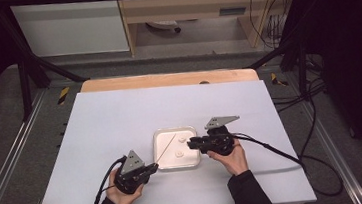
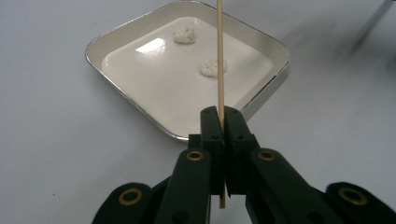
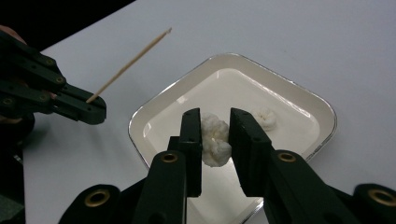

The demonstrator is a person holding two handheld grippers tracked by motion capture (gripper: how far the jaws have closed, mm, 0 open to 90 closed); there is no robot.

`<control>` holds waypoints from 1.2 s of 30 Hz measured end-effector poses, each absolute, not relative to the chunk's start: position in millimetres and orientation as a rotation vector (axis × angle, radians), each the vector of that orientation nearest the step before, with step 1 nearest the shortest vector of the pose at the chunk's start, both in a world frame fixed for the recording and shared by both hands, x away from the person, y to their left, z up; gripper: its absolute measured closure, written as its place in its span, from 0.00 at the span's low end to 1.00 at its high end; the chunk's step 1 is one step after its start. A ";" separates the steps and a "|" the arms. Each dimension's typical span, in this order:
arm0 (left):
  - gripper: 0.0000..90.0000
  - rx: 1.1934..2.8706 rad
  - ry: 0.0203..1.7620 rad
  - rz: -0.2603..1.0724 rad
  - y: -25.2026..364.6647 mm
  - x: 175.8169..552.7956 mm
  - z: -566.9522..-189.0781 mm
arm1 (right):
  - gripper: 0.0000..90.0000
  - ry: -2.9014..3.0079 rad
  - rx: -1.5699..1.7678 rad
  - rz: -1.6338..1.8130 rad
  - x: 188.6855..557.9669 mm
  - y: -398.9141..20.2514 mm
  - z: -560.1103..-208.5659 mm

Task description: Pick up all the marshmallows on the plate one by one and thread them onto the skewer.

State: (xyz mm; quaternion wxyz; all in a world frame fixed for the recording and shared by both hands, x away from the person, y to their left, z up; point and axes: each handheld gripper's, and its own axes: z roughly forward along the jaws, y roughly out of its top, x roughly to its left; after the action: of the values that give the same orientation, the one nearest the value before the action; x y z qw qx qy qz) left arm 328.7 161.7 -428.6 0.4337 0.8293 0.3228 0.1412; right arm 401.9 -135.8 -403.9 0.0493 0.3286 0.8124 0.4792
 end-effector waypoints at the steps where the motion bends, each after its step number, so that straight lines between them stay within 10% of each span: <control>1: 0.98 2.064 0.804 0.351 161.5 328.5 -428.7 | 0.84 2.467 1.008 1.477 401.1 -137.2 -402.2; 36: 0.98 2.019 0.731 0.363 149.9 318.3 -424.6 | 0.84 2.321 1.127 1.986 411.7 -142.3 -373.9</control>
State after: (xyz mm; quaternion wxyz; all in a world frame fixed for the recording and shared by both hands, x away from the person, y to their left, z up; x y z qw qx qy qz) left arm 318.3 149.9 -424.6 0.4636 0.8215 0.2974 0.1476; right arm 411.7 -142.3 -373.9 -0.0570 0.3455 0.7117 0.6089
